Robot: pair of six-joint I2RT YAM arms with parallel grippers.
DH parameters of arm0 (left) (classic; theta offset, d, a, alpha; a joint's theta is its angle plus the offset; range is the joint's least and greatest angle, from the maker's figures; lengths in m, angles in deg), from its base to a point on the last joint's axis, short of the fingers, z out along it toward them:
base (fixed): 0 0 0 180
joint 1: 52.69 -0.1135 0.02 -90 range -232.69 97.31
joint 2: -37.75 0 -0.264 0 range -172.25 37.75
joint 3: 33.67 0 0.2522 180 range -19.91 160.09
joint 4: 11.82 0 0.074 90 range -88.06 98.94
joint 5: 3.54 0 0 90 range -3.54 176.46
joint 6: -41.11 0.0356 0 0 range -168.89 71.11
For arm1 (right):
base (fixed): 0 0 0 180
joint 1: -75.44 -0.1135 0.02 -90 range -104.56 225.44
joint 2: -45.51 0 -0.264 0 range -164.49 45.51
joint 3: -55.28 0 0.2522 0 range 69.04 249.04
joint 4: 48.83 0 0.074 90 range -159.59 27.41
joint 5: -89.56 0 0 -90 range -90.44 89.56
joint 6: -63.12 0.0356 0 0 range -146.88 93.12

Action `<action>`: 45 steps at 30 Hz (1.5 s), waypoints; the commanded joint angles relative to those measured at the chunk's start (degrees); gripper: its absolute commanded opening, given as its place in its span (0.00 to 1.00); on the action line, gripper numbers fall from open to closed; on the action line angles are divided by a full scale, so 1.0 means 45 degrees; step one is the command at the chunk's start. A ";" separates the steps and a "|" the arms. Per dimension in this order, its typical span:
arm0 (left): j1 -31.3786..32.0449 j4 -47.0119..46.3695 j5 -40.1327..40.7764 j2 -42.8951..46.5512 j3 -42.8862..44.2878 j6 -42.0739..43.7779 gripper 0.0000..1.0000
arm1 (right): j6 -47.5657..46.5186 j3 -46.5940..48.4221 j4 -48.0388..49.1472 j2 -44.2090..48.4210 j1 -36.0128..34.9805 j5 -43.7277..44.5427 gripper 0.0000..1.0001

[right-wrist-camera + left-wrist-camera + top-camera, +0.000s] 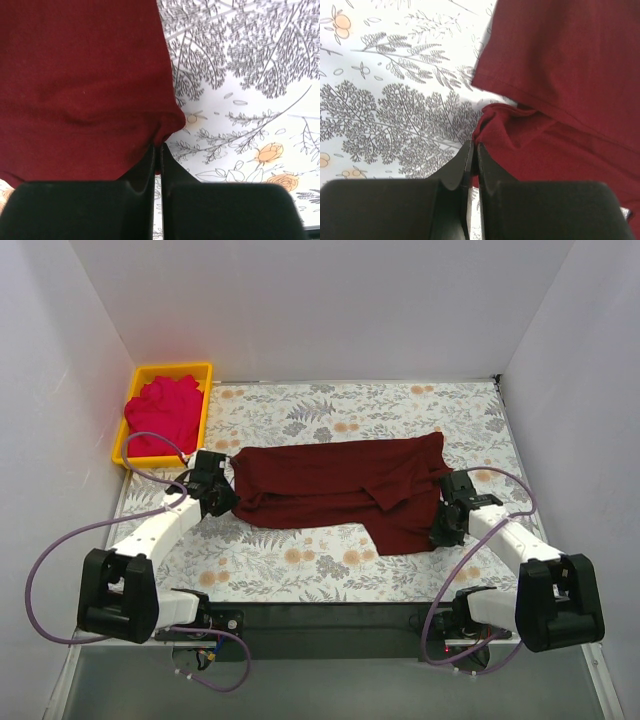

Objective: Fold and stack the t-shirts
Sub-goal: Flatten the tshirt out

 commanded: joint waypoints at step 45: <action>-0.1096 0.0876 0.0365 0.2333 1.0452 0.3281 0.00 | -0.7795 1.5637 0.2710 0.1931 0.0839 0.1889 0.01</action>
